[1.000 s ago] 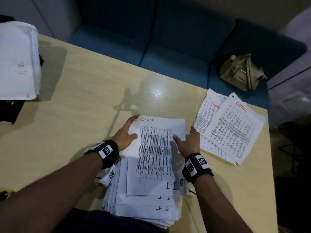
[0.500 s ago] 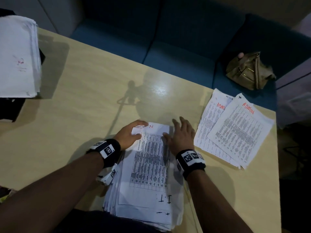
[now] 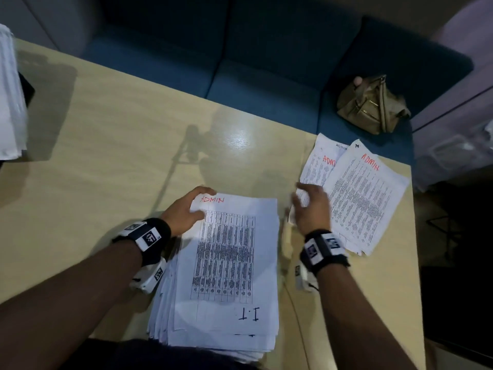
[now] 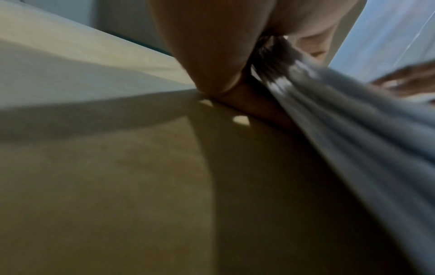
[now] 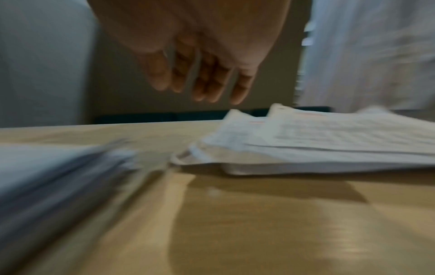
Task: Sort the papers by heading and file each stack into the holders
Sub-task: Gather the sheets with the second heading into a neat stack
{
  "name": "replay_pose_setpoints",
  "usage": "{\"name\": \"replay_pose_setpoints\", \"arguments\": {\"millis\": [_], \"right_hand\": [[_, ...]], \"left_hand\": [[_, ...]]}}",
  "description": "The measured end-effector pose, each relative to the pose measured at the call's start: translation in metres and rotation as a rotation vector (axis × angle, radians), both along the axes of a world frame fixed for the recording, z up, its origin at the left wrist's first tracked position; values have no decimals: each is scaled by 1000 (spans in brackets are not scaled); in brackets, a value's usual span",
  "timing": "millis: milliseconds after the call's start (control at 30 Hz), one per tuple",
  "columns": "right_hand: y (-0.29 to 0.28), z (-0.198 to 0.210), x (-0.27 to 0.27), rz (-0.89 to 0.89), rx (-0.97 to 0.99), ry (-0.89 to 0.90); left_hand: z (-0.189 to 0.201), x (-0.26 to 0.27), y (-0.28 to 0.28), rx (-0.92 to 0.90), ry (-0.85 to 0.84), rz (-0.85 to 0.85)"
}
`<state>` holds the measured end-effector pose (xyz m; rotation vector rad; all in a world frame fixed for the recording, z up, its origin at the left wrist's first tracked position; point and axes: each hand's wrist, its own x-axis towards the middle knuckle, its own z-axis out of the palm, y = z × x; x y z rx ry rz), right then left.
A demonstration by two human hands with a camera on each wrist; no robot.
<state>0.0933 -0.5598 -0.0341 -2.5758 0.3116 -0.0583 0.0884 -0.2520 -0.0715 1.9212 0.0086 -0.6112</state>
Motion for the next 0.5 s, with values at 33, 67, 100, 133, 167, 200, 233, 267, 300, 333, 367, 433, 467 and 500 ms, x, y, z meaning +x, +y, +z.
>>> {"name": "replay_pose_setpoints", "arguments": {"millis": [33,67,100,133,167,200,233,267,300,333,367,433,467,500], "right_hand": [[-26,-2,0,-157,-79,23],[-51,-4,-2,-314,-137,113],[-73,-7,-8,-451,-168,232],[-92,-12,-17,-548,-173,336],[-105,-14,-27,-610,-162,402],[-116,-19,-36,-650,-147,437],[-125,-23,-44,-670,-136,453],[-131,-26,-49,-686,-127,458],[-136,-27,-53,-709,-111,463],[-142,-29,-54,-744,-78,467],[-145,-28,-55,-793,-28,473],[-152,-27,-57,-836,71,489],[-153,-26,-56,-820,107,503],[-153,-24,-55,-796,130,509]], "left_hand": [[0,0,0,-3,10,11],[-1,0,0,-3,13,19],[-1,0,0,-4,10,21],[-1,-1,-1,-7,4,21],[-1,-1,-1,-10,-1,24],[-1,-1,-1,-5,-1,28],[-1,-2,-2,2,2,30],[-1,-2,-2,14,3,27],[-1,-2,-2,24,-2,21],[-2,-3,-1,29,-5,19],[-2,-3,-1,29,-7,19],[-2,-2,-1,35,-9,17],[-2,-1,-2,41,-12,15],[-1,-1,-2,49,-16,13]]}}
